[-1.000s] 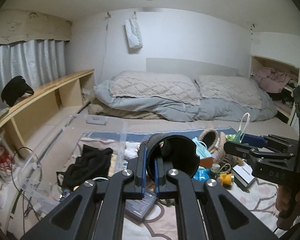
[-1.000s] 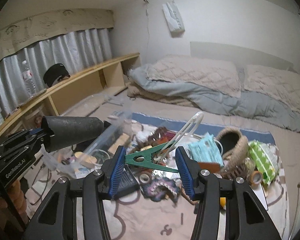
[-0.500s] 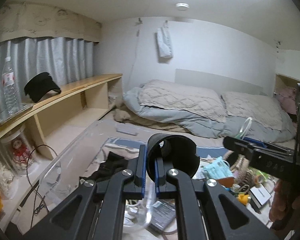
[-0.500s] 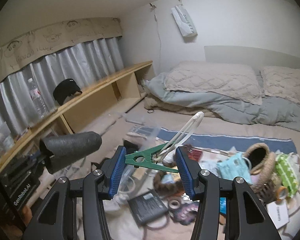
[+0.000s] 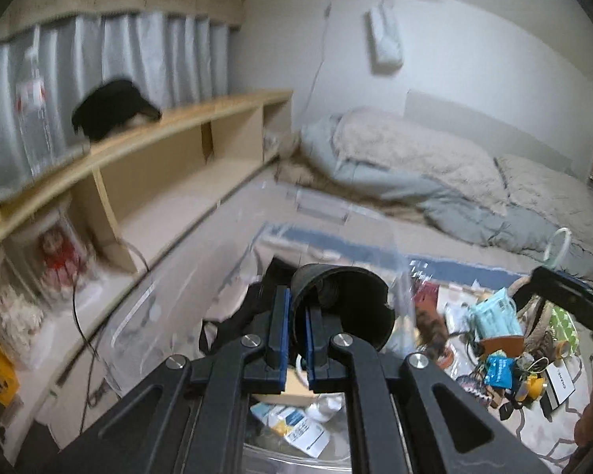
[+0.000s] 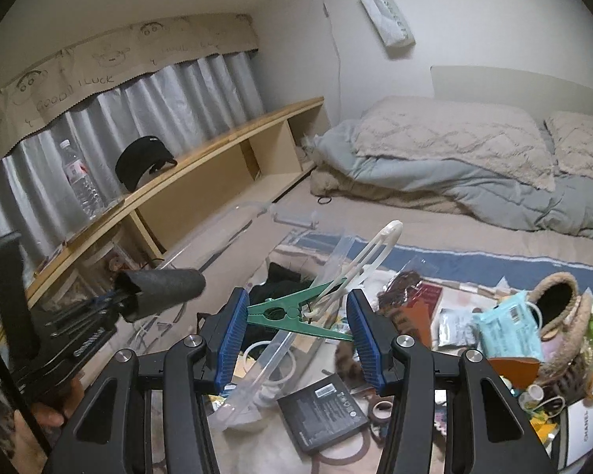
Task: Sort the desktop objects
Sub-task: 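Carry the foam tube and green clothespin over to the clear plastic bin, then lower the foam tube into the clear bin and open the left tool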
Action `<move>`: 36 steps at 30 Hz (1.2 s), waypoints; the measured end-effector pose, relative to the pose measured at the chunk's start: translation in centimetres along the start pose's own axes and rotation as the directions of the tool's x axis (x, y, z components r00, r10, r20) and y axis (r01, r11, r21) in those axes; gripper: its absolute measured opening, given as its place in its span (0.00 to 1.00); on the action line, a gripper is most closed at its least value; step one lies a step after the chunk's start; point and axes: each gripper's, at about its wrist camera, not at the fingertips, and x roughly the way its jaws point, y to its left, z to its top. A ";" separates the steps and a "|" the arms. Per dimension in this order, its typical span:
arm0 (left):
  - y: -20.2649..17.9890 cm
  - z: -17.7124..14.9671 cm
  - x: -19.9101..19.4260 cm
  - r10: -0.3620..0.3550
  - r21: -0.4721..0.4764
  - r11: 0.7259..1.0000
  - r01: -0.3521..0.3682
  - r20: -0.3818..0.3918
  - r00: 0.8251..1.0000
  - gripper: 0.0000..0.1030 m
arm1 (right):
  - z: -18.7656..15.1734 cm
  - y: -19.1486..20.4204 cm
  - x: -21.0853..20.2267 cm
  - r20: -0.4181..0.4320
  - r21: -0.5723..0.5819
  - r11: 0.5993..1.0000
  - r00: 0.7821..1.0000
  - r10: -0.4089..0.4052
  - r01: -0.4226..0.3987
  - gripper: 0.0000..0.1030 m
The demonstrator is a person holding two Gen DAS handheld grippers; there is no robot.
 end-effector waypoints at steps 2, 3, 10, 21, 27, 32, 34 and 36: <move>0.6 -0.3 1.4 0.026 -0.013 1.000 -0.027 -0.042 0.999 0.07 | -0.1 0.1 0.4 -0.009 -0.001 1.000 1.000 0.003 -0.003 0.51; 0.8 -0.5 1.8 0.040 -0.018 0.999 -0.041 -0.057 0.998 0.07 | 0.0 0.2 0.6 -0.012 -0.001 1.000 1.000 0.006 -0.006 0.51; 2.5 -1.4 4.0 0.140 -0.030 0.989 -0.145 -0.122 0.983 0.07 | -0.4 0.9 2.0 -0.045 -0.004 1.000 0.999 0.022 -0.022 0.51; 3.7 -1.9 4.5 0.221 -0.004 0.975 -0.223 -0.127 0.967 0.59 | -1.0 2.7 2.5 -0.074 -0.042 0.998 0.997 0.036 -0.039 0.51; 2.8 -1.9 3.1 0.242 0.070 0.969 -0.238 -0.058 0.968 0.59 | -1.5 3.4 3.1 -0.095 -0.056 0.998 0.995 0.038 -0.043 0.51; 2.8 -2.0 2.2 0.226 0.073 0.972 -0.223 -0.034 0.974 0.59 | -1.8 4.4 3.8 -0.108 -0.065 0.996 0.993 0.053 -0.060 0.51; 2.8 -2.0 1.9 0.217 0.069 0.974 -0.215 -0.028 0.976 0.59 | -1.8 5.0 4.2 -0.114 -0.068 0.995 0.991 0.069 -0.077 0.51; 3.0 -2.0 1.5 0.211 0.065 0.976 -0.209 -0.022 0.977 0.59 | -1.8 5.7 4.8 -0.128 -0.075 0.992 0.988 0.089 -0.099 0.51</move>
